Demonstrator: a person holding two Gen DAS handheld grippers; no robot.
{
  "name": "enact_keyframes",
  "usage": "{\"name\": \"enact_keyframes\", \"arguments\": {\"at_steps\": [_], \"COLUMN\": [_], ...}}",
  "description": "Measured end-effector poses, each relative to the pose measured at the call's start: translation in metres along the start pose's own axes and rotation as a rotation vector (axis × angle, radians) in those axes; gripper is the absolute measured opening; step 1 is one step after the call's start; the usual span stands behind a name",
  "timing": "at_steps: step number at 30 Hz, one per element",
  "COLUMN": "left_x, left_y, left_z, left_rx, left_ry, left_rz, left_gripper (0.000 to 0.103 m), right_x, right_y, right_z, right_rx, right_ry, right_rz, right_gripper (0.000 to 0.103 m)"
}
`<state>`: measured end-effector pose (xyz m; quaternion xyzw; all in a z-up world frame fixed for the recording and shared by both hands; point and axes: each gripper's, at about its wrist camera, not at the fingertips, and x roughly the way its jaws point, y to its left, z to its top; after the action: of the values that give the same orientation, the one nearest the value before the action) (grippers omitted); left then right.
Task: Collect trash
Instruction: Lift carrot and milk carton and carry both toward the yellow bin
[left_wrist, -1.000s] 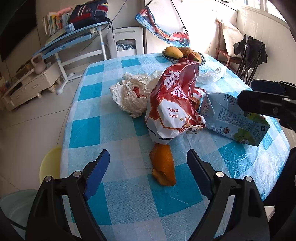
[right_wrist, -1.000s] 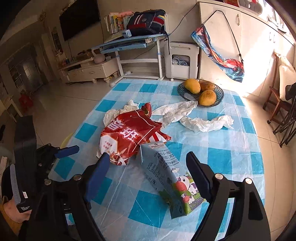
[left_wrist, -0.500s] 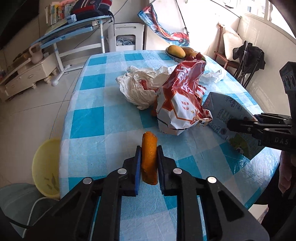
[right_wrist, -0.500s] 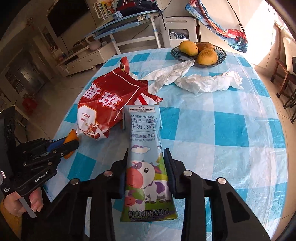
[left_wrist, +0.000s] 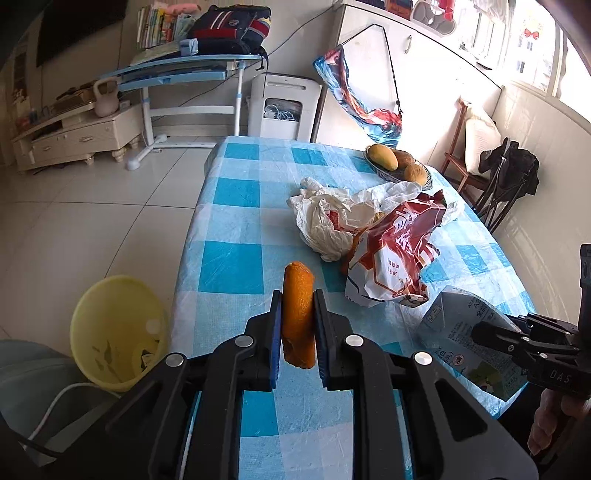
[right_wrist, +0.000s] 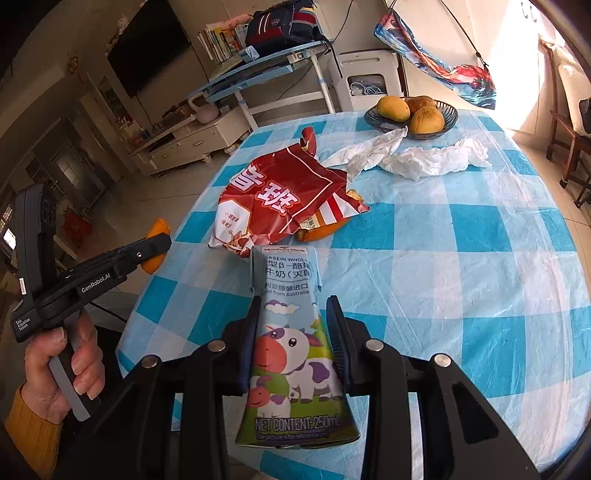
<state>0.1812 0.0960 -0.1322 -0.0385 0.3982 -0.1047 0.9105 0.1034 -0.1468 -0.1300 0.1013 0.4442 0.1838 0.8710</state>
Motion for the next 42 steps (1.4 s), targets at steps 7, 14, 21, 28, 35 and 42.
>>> {"name": "enact_keyframes", "arguments": {"at_steps": [7,14,21,28,35,42], "left_x": [-0.006,-0.007,-0.010,-0.019,-0.027,-0.038], "left_y": [-0.005,-0.005,-0.004,0.006,0.024,0.037], "left_z": [0.001,-0.001,0.000,0.004,0.009,0.014], "left_rx": [0.027,0.031,0.025,-0.023,-0.094,-0.154], "left_ry": [-0.025,-0.028,-0.039,-0.082,-0.118,-0.153], "left_rz": [0.015,0.018,0.020,0.038,0.065,0.091], "left_gripper": [0.016,0.016,0.016,0.016,0.016,0.016], "right_x": [-0.003,0.013,0.011,-0.012,-0.022,-0.026], "right_y": [0.009,0.020,0.023,0.050,0.065,0.075], "right_z": [-0.007,-0.016,-0.019,-0.013,-0.009,0.000], "right_rx": [-0.025,-0.134,-0.140,-0.204,-0.226,-0.215], "right_ry": [-0.021,0.040,0.020,-0.118,-0.189,-0.226], "right_rz": [-0.033,-0.114,-0.092,0.005,0.057,0.086], "right_gripper": [0.035,0.035,0.035,0.034,0.034,0.034]}}
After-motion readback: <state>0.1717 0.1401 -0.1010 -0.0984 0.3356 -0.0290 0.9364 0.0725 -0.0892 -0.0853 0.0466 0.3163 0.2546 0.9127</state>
